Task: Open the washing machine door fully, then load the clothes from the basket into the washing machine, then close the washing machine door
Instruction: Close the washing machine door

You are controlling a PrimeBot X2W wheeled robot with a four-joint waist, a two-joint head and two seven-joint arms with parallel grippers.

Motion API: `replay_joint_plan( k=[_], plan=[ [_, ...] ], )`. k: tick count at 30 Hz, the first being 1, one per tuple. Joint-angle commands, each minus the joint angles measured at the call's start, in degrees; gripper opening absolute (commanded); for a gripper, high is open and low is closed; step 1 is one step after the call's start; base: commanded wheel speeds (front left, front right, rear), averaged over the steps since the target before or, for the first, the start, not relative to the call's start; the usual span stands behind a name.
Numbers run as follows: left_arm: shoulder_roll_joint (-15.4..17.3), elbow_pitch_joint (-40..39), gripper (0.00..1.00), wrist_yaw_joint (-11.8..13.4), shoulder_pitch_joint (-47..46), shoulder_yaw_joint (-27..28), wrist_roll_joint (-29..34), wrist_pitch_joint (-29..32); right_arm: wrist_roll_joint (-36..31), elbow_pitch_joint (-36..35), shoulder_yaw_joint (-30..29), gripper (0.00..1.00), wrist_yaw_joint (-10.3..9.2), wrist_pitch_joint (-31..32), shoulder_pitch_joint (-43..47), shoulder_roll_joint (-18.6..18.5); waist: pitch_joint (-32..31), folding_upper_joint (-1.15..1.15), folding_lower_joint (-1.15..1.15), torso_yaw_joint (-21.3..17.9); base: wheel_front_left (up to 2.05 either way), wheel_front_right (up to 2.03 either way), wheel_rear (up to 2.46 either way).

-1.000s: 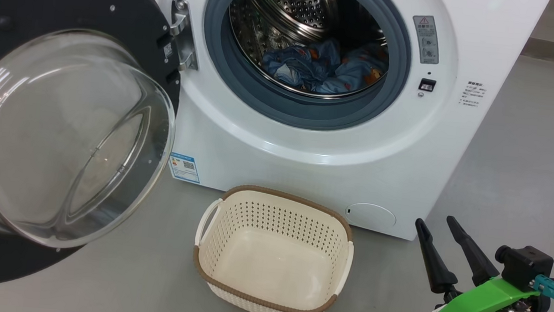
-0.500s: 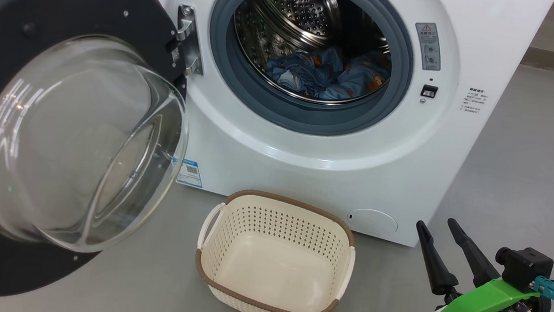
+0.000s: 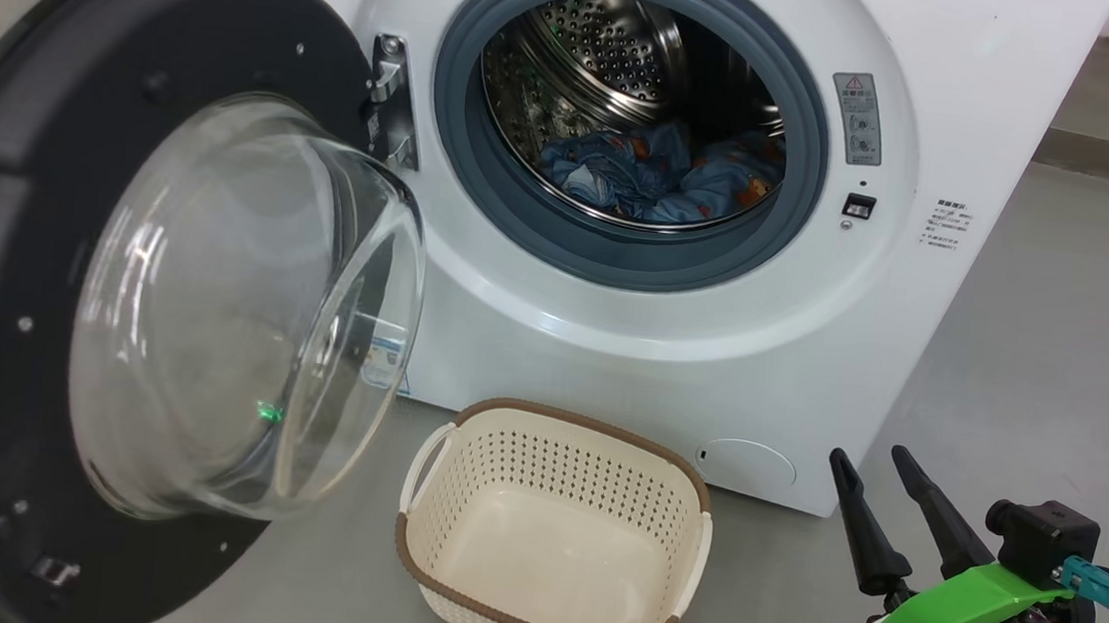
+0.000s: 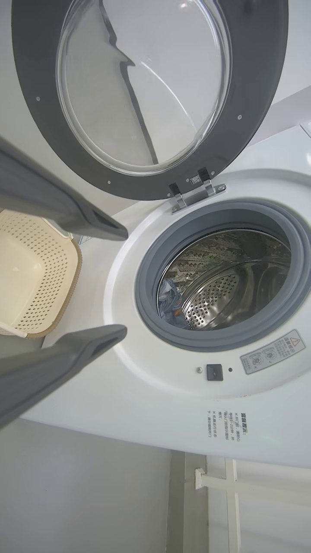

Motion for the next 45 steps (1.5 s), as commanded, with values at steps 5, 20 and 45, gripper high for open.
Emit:
replay_joint_plan(
  k=[5, 20, 45],
  plan=[
    [-1.7, -10.6, 0.0, 1.7, 4.0, -1.1, -2.1, 5.4, 0.8, -0.8, 0.9, 1.0, 0.32, -0.5, -0.5, 0.0, -0.3, 0.0, 0.0, -0.3, 0.0, 0.0, 0.0],
    [-10.0, -38.1, 0.0, 11.0, 14.7, -7.5, -5.1, 14.3, 0.8, -0.9, 0.5, 1.0, 0.32, -0.5, -1.3, 0.6, 0.9, 0.0, 0.0, -5.6, 0.0, 0.0, 0.0],
    [-17.7, -43.5, 0.0, 9.3, 14.5, -10.3, -1.6, 6.6, 0.4, -1.3, 0.1, 1.0, 0.32, -0.5, -3.1, 0.2, 3.2, 0.0, 0.0, -25.4, 0.0, 0.0, 0.0]
  ],
)
